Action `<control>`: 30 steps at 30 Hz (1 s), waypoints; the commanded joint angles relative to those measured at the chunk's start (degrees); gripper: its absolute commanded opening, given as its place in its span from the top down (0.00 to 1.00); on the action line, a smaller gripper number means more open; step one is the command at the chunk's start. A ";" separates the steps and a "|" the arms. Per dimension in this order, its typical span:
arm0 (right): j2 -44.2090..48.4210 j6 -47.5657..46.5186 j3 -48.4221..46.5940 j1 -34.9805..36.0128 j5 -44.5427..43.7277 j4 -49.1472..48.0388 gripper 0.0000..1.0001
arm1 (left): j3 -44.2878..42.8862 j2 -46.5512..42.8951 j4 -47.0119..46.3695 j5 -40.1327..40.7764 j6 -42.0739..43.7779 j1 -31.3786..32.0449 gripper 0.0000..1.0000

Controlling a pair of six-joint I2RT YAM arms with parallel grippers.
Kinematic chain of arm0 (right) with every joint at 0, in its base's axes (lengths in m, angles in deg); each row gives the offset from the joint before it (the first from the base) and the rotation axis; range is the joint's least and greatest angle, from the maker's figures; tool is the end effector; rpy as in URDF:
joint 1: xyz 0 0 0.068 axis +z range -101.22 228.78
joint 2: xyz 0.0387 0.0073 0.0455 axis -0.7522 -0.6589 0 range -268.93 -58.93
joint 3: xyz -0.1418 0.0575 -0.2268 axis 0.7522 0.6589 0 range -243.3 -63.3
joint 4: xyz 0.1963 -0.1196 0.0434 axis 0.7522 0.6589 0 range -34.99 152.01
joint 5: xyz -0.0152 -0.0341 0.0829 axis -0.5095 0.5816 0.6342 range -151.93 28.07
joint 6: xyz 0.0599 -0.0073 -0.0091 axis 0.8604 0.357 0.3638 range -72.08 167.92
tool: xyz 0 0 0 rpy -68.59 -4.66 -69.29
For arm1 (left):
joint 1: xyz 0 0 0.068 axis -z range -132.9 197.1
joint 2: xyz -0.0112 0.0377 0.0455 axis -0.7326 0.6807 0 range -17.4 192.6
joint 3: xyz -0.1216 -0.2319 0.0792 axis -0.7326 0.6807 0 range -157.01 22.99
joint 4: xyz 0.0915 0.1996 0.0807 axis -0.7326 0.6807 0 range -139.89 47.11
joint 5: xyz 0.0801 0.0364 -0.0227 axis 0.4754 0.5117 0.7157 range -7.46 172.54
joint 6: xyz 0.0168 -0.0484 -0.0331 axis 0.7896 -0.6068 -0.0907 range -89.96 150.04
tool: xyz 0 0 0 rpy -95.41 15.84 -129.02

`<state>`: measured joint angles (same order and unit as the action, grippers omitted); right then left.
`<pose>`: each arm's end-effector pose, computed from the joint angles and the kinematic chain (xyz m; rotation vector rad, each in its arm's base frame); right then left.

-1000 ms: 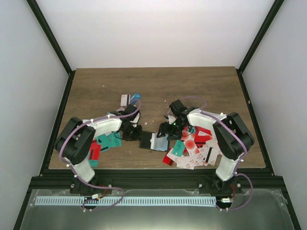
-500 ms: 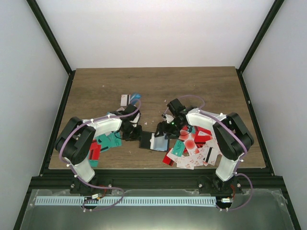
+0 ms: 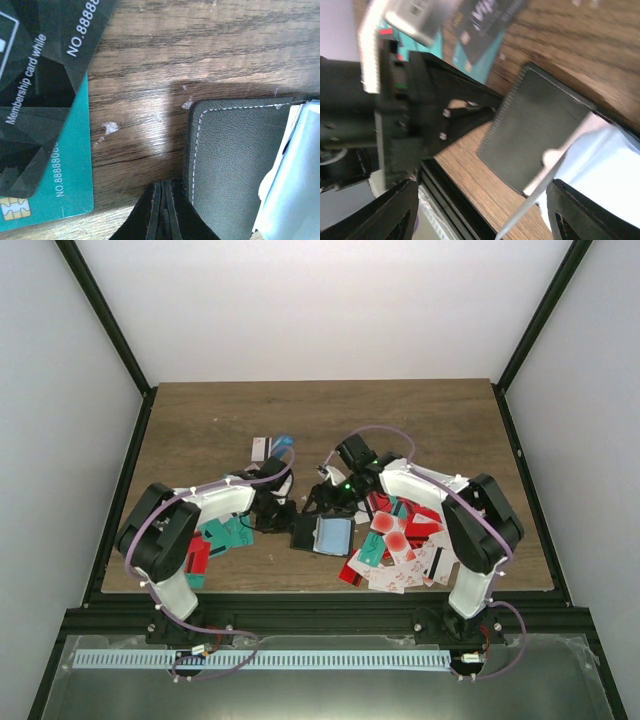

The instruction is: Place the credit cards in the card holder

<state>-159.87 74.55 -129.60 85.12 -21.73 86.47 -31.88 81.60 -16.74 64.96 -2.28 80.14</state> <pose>0.2448 0.2167 0.2009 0.4639 -2.8394 -1.2122 0.2303 -0.1662 0.1535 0.0721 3.0654 -0.5834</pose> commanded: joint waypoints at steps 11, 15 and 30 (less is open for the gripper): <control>-12.58 2.39 -6.90 1.46 14.29 -10.84 0.28 | 1.35 -3.09 1.86 -1.31 -0.04 -0.44 0.77; -15.32 2.98 -7.02 1.52 15.03 -12.37 0.28 | 2.54 -6.74 3.02 -1.66 -1.08 -1.35 0.60; -15.43 -0.65 -7.56 2.07 10.95 -6.38 0.28 | 7.05 -24.09 15.82 12.60 -5.04 -4.62 0.16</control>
<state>-176.66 76.06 -134.98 86.21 -8.37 76.61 -26.94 60.27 -5.40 72.12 -5.97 77.12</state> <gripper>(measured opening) 0.720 0.832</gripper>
